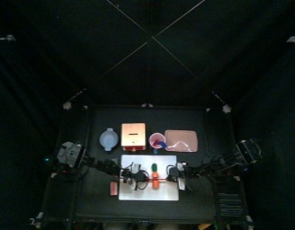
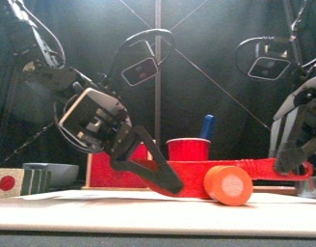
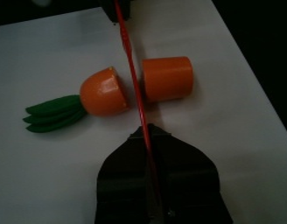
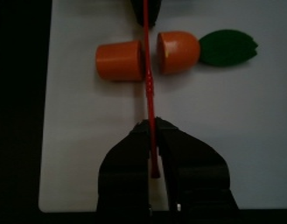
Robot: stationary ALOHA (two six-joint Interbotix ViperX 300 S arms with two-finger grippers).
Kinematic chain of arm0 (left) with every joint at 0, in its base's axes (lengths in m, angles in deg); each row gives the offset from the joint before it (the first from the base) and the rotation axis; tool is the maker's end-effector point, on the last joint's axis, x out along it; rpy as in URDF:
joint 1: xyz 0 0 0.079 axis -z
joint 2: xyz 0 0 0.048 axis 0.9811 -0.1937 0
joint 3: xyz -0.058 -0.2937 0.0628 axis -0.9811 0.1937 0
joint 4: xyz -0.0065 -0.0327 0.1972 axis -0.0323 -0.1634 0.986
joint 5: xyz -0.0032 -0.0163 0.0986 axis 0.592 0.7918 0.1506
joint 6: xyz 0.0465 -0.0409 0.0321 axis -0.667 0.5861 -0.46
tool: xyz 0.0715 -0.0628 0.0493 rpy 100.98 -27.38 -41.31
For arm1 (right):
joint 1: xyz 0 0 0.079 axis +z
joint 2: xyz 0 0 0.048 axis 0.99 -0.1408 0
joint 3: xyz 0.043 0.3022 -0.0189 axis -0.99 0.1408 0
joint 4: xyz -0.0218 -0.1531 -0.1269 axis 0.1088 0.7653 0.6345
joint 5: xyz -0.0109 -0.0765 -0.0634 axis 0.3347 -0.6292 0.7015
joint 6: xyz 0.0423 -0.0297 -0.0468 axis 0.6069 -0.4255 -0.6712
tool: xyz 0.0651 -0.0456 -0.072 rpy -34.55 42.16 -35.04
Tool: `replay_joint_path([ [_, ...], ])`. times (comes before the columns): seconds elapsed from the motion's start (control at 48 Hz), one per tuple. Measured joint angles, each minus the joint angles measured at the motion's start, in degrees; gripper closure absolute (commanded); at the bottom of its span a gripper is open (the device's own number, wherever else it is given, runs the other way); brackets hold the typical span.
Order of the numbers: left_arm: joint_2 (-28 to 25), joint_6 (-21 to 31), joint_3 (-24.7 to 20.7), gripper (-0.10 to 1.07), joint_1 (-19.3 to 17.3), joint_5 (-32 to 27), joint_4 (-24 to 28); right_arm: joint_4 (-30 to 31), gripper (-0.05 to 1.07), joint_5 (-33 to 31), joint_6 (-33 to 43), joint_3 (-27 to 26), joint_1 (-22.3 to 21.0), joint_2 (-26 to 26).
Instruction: Drop knife
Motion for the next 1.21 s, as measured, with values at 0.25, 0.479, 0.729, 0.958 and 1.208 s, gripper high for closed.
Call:
replay_joint_path([
  [0.25,6.5,-1.85,1.93,0.64,-1.32,-0.97,0.0,5.98,0.84,-1.05,0.09,0.35,-2.37,7.82],
  [0.479,13.1,-5.45,3.25,0.62,-4.31,-1.32,0.26,12.13,0.84,-4.39,0.26,0.44,-6.59,15.64],
  [0.729,16.52,-6.15,5.36,0.4,-6.77,1.49,0.0,14.94,0.84,-8.7,0.26,-0.35,-12.39,18.54],
  [0.958,18.54,-6.24,6.68,0.14,-7.56,4.04,-4.48,16.35,0.84,-11.69,0.18,-1.85,-14.06,18.63],
  [1.208,21.01,-6.24,10.11,0.11,-7.47,11.25,-7.73,13.62,0.84,-15.29,0.35,-2.55,-14.94,18.98],
])
